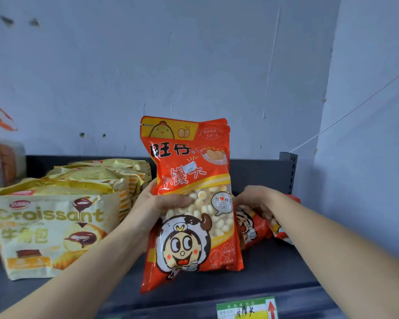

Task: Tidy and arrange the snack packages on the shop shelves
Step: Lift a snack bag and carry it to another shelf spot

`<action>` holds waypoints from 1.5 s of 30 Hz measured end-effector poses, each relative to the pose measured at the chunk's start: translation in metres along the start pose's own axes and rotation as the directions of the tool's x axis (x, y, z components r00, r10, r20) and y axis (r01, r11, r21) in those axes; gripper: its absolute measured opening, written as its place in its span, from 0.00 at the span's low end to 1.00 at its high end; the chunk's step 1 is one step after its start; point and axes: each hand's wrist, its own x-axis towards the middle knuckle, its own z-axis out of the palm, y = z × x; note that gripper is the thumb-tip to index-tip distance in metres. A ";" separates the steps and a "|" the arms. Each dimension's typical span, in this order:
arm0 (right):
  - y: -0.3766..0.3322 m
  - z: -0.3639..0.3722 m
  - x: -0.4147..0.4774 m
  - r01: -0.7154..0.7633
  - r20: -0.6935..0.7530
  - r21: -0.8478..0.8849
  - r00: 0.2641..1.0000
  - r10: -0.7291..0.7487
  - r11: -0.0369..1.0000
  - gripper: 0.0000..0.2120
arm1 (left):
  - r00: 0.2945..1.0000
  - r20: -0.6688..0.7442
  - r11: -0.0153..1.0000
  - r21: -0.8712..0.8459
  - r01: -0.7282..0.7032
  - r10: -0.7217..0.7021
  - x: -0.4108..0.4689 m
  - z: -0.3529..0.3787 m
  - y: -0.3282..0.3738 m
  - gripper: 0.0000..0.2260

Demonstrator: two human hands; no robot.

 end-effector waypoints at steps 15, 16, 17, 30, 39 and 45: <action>-0.019 0.003 0.025 0.199 -0.056 0.139 0.980 -0.193 0.970 0.14 | 0.976 -0.087 0.955 0.244 -0.171 0.197 -0.008 0.010 0.033 0.41; -0.022 0.001 0.023 0.233 -0.087 0.171 0.971 -0.220 0.957 0.15 | 0.973 -0.100 0.948 0.265 -0.175 0.207 -0.009 0.011 0.036 0.35; -0.026 -0.002 0.024 0.259 -0.125 0.230 0.964 -0.235 0.938 0.15 | 0.969 -0.114 0.944 0.277 -0.180 0.218 -0.009 0.012 0.038 0.31; -0.014 -0.001 0.058 0.321 -0.285 0.581 0.941 -0.183 0.748 0.11 | 0.819 -0.389 0.905 0.238 -0.352 0.421 0.007 0.000 0.033 0.18; -0.010 0.011 0.076 0.423 -0.405 0.477 0.884 -0.234 0.771 0.13 | 0.799 -0.425 0.904 0.212 -0.370 0.426 0.018 0.001 0.030 0.16; -0.020 0.003 0.068 0.369 -0.334 0.263 0.902 -0.275 0.891 0.11 | 0.816 -0.417 0.916 0.143 -0.375 0.400 0.032 0.014 0.025 0.16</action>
